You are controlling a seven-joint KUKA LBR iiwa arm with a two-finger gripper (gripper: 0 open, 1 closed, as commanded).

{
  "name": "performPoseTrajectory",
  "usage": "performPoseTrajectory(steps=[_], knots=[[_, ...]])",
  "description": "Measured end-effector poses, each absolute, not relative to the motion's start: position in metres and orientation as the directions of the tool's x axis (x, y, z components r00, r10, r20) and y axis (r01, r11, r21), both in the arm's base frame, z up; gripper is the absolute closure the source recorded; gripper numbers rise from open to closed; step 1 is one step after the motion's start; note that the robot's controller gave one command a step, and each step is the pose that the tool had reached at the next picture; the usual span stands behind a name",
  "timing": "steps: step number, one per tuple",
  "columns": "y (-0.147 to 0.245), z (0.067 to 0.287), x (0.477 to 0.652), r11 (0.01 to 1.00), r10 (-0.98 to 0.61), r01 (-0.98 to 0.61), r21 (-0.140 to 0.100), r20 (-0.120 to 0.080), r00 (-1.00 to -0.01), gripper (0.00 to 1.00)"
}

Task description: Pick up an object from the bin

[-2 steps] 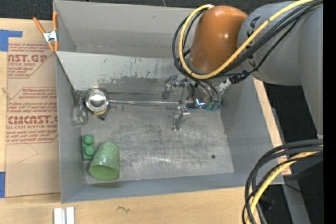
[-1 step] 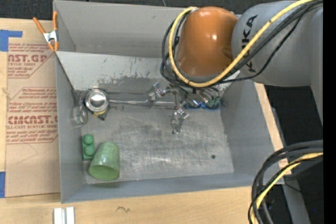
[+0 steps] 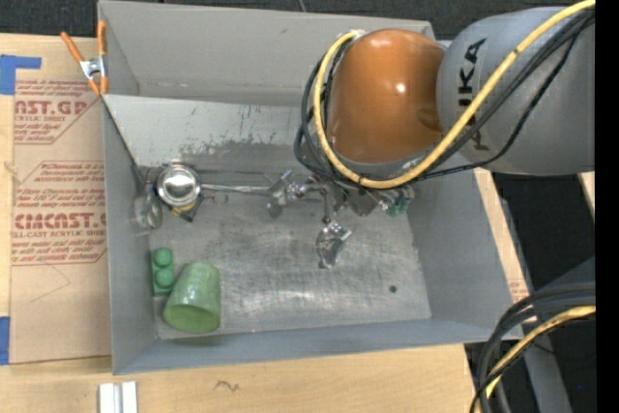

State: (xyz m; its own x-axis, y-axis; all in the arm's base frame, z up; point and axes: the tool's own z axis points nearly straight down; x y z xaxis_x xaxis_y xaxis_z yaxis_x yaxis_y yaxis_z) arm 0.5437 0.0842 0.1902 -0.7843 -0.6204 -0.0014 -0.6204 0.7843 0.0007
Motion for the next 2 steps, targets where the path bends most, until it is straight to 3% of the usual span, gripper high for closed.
performPoseTrajectory(steps=[1,2], knots=[[0.119,0.129,0.479,0.682,-0.731,-0.731,0.007,0.003,-0.682,0.0],[0.188,0.109,0.504,0.626,-0.78,-0.78,-0.011,0.002,-0.626,0.0]])
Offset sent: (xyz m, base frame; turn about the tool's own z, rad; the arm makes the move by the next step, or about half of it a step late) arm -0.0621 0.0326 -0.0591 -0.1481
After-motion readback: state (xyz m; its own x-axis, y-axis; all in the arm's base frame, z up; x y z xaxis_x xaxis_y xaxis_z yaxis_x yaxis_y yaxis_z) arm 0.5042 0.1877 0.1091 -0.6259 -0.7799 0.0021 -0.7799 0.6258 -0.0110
